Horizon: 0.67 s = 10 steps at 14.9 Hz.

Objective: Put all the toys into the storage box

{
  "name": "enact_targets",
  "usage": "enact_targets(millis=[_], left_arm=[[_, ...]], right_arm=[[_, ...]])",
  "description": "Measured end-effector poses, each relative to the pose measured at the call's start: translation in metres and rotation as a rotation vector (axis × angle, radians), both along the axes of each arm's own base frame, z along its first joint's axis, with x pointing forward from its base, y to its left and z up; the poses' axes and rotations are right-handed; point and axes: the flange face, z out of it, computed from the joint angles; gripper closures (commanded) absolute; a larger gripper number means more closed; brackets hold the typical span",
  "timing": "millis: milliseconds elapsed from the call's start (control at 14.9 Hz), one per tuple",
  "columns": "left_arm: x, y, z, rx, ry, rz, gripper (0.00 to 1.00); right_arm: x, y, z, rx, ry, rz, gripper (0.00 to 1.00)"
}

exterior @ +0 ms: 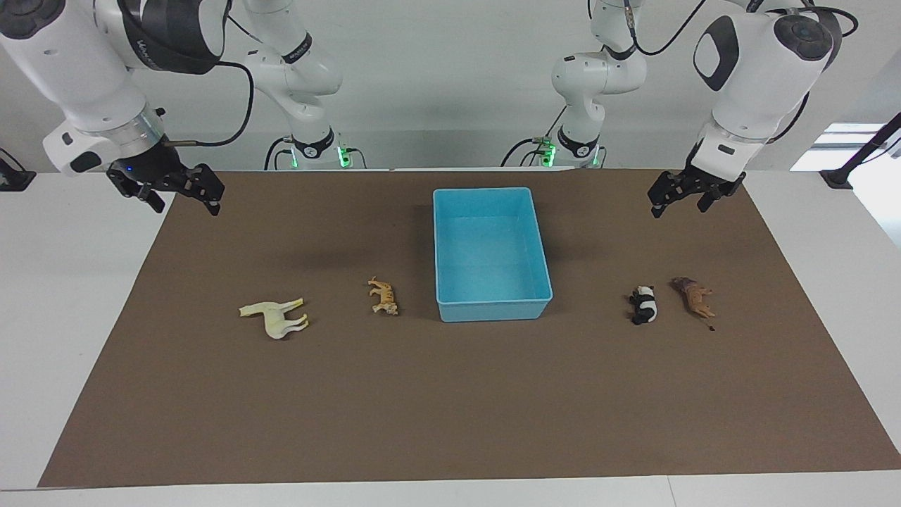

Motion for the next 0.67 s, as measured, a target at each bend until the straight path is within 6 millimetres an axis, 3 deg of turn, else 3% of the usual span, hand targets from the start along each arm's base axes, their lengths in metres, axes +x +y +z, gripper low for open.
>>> enact_targets(millis=[134, 201, 469, 670], left_arm=[[0.007, 0.008, -0.008, -0.004, -0.065, 0.017, 0.0], [0.012, 0.013, -0.023, -0.007, -0.095, 0.026, 0.0], [0.04, 0.034, -0.123, -0.015, -0.111, 0.062, 0.0], [0.045, 0.036, -0.195, -0.022, -0.131, 0.065, 0.0]], right_arm=[[0.003, 0.005, -0.023, 0.001, -0.02, 0.01, 0.0], [0.005, 0.013, -0.039, 0.002, -0.023, 0.025, 0.0], [0.019, 0.059, -0.116, 0.006, -0.053, 0.111, 0.0], [0.022, 0.064, -0.178, 0.01, -0.085, 0.153, 0.0]])
